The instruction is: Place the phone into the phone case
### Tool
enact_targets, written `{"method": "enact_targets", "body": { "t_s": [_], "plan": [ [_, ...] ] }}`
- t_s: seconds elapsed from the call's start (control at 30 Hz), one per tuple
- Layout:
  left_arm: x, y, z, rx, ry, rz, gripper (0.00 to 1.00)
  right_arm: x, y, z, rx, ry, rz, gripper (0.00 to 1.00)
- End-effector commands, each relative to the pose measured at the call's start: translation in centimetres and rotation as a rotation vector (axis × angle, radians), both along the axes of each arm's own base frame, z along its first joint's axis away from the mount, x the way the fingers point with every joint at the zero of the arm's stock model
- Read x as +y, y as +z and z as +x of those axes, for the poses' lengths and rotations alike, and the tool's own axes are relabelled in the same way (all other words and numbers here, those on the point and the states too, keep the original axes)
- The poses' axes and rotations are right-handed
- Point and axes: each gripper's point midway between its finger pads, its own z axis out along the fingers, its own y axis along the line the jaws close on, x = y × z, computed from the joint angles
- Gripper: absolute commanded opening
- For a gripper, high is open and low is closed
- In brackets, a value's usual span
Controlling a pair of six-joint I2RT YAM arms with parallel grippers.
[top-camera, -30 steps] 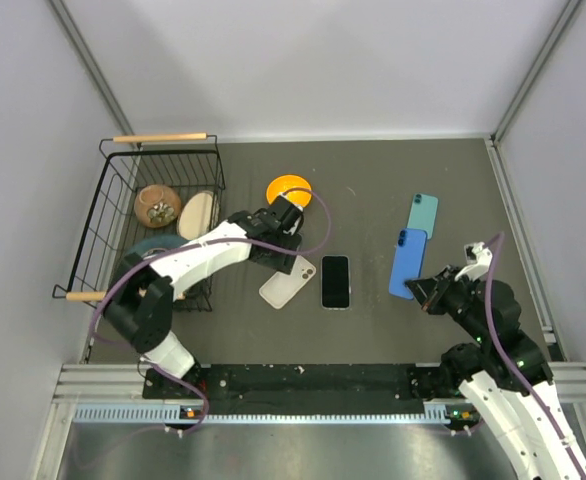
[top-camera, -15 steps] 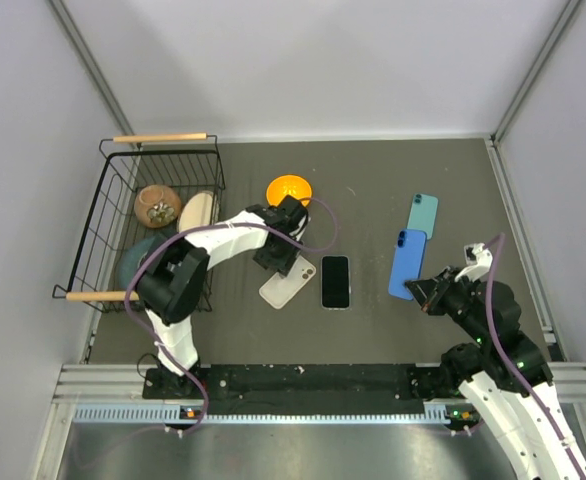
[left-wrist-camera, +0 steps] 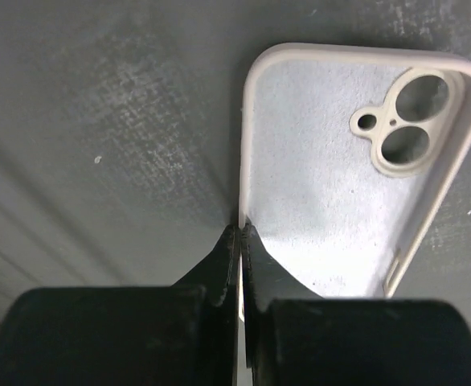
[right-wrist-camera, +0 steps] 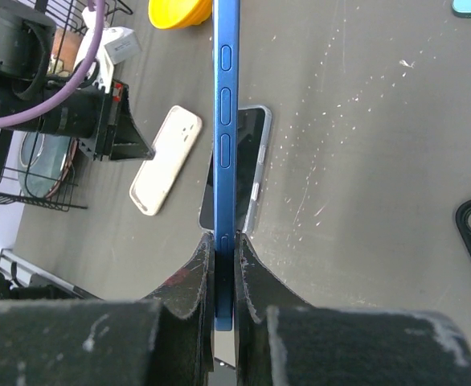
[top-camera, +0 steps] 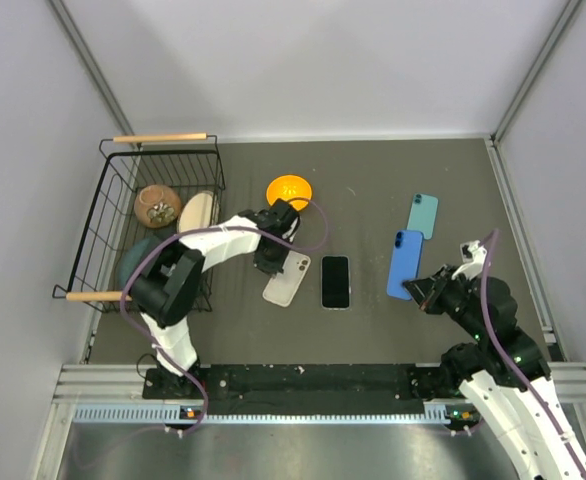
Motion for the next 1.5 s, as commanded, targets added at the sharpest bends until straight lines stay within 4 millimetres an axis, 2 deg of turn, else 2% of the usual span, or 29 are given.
{"method": "enact_targets", "body": {
  "t_s": [0.0,0.07,0.23,0.3,0.37,0.4,0.5,0.53,0.6,0.7,0.73,0.77,0.83,0.87,0.93,0.97,1.0,1.03,1.07,1.1,1.13,1.17,1.2,1.23,1.3,1.33,1.37,1.4,1.47],
  "plan": [
    [0.1,-1.3,-4.3,0.121,0.160,-0.081,0.00,0.9,3.6,0.7,-0.121,0.029,0.063,0.00],
    [-0.9,-1.3,-5.7,0.168,0.241,-0.156,0.00,1.1,3.4,0.8,-0.116,0.031,0.072,0.00],
    [-2.3,-0.3,-5.5,0.123,0.446,-0.262,0.00,2.1,2.3,1.1,-0.079,0.069,0.095,0.00],
    [-3.7,0.1,-6.1,0.133,0.482,-0.330,0.02,2.6,1.4,1.3,-0.045,0.085,0.097,0.00],
    [-4.5,0.4,-6.7,0.144,0.518,-0.348,0.13,2.8,0.6,1.4,-0.017,0.089,0.098,0.00],
    [-4.5,0.3,-6.7,0.138,0.521,-0.343,0.25,2.8,0.5,1.4,-0.010,0.089,0.100,0.00],
    [-5.2,0.9,-7.2,0.124,0.514,-0.342,0.37,2.8,0.4,1.4,-0.001,0.082,0.111,0.00],
    [-5.2,1.4,-7.5,0.115,0.503,-0.338,0.45,3.0,0.3,1.4,0.010,0.082,0.119,0.00],
    [-5.6,2.6,-7.1,0.085,0.485,-0.358,0.50,3.2,0.1,1.4,0.029,0.085,0.126,0.00],
    [-5.4,5.7,-5.9,-0.014,0.462,-0.400,0.67,3.6,-0.6,1.6,0.071,0.081,0.143,0.00],
    [-4.8,7.6,-4.9,-0.102,0.460,-0.414,0.80,3.9,-0.7,1.8,0.081,0.076,0.143,0.00],
    [-4.4,8.8,-4.5,-0.143,0.454,-0.417,0.99,4.2,-0.7,1.8,0.084,0.077,0.140,0.00],
    [-3.3,11.7,-3.6,-0.235,0.431,-0.431,0.99,5.4,-0.8,1.3,0.094,0.113,0.123,0.00],
    [-2.7,13.6,-2.6,-0.299,0.442,-0.428,0.99,5.4,-0.9,1.9,0.102,0.078,0.089,0.00],
    [-0.4,16.0,-2.0,-0.389,0.444,-0.389,0.99,7.1,-0.9,1.3,0.111,0.126,0.045,0.00],
    [1.1,17.8,-0.8,-0.483,0.478,-0.357,0.99,7.5,0.1,2.0,0.092,0.100,0.027,0.00],
    [2.5,18.3,-0.9,-0.514,0.495,-0.312,0.99,8.4,-0.9,2.2,0.127,0.113,-0.022,0.00],
    [3.7,20.5,-0.5,-0.574,0.529,-0.319,0.99,8.9,-1.2,2.6,0.129,0.107,-0.065,0.00],
    [4.8,21.4,-0.5,-0.611,0.556,-0.296,0.99,10.3,0.0,2.4,0.114,0.143,-0.073,0.00],
    [6.8,22.7,-0.8,-0.667,0.598,-0.266,0.99,11.3,-1.5,2.8,0.156,0.150,-0.139,0.00],
    [7.5,23.7,-0.9,-0.705,0.620,-0.271,0.99,11.8,-1.6,3.2,0.156,0.154,-0.169,0.00],
    [8.2,24.4,-1.1,-0.732,0.638,-0.282,0.99,13.2,-0.4,3.3,0.142,0.178,-0.168,0.00],
    [9.2,26.1,-1.6,-0.791,0.669,-0.327,0.99,14.1,-1.9,3.6,0.178,0.189,-0.222,0.00],
    [9.6,26.2,-2.0,-0.808,0.673,-0.345,0.99,15.1,-0.7,4.0,0.163,0.195,-0.216,0.00],
    [10.7,27.8,-3.1,-0.875,0.680,-0.420,0.99,16.8,-2.1,4.2,0.198,0.222,-0.279,0.00],
    [10.9,27.7,-3.1,-0.902,0.681,-0.448,0.99,17.8,-1.2,4.7,0.185,0.224,-0.276,0.00],
    [11.3,27.9,-3.4,-0.927,0.678,-0.469,0.99,18.7,-1.2,4.5,0.187,0.242,-0.289,0.00],
    [12.4,27.7,-4.1,-0.971,0.679,-0.474,0.99,19.5,-2.6,4.8,0.206,0.252,-0.332,0.00],
    [13.3,28.4,-4.5,-1.035,0.701,-0.514,0.99,21.0,-1.8,5.4,0.198,0.261,-0.346,0.00]
  ]
}}
